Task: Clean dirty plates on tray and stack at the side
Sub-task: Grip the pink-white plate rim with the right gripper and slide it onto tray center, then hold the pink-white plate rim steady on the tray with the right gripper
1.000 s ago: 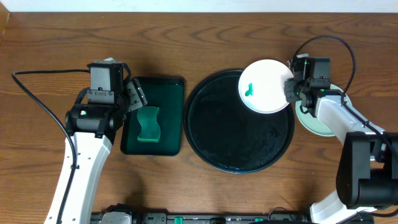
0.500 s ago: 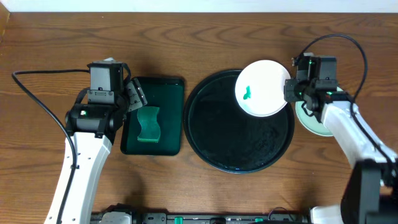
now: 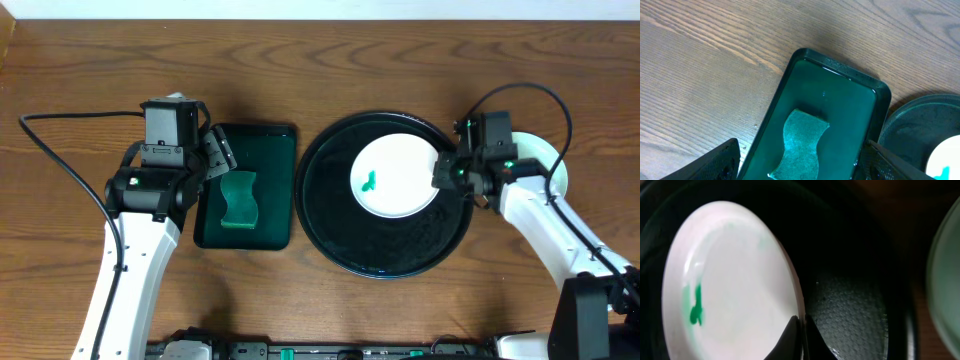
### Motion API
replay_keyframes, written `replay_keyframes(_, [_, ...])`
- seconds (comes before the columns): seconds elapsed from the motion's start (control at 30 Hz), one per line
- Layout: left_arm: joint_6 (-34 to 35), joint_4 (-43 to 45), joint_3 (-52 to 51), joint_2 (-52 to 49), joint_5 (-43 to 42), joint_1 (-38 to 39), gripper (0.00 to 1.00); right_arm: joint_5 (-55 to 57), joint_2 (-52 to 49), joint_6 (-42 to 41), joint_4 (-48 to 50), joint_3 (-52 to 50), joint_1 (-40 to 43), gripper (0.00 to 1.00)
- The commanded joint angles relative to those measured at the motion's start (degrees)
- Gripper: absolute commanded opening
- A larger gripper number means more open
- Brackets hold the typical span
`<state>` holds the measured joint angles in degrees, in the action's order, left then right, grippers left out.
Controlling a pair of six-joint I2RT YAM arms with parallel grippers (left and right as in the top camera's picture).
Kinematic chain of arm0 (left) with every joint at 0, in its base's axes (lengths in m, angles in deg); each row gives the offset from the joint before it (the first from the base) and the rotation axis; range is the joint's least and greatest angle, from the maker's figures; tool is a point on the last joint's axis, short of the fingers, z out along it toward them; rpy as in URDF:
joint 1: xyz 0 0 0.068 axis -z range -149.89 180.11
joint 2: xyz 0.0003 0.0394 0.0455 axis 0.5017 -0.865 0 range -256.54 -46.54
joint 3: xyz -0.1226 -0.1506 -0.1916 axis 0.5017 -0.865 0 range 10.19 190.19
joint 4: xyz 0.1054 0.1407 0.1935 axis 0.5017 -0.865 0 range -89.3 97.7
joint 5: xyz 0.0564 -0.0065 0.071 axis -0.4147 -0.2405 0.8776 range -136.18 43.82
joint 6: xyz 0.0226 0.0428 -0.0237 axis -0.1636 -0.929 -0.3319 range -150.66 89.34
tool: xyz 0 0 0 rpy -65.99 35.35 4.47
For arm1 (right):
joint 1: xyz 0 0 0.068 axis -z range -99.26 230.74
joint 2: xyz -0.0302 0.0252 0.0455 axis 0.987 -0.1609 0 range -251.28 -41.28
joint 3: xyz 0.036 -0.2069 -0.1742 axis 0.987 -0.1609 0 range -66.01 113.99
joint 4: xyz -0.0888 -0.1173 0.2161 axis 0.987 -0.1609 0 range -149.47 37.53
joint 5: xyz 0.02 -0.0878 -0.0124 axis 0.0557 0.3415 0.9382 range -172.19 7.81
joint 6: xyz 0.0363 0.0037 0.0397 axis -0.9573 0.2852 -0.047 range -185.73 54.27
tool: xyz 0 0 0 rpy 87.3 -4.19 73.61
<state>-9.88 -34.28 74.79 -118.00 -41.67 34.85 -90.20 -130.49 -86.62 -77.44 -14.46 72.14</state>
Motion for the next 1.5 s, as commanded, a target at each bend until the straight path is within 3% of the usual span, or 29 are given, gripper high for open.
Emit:
replay_keyframes(0.0, [0.1, 0.0, 0.6, -0.1, 0.7, 0.3, 0.78, -0.4, -0.7, -8.0, 3.1, -3.4, -0.5, 0.01])
replay_keyframes(0.13, [0.1, 0.0, 0.6, -0.1, 0.7, 0.3, 0.78, -0.4, -0.7, -9.4, 6.4, -6.0, -0.5, 0.01])
replay_keyframes(0.57, [0.1, 0.0, 0.6, -0.1, 0.7, 0.3, 0.78, -1.3, -0.7, 1.9, 4.9, -6.1, -1.0, 0.01])
replay_keyframes(1.47, [0.1, 0.0, 0.6, -0.1, 0.7, 0.3, 0.78, 0.9, -5.6, 3.3, 8.8, -6.4, -8.9, 0.01])
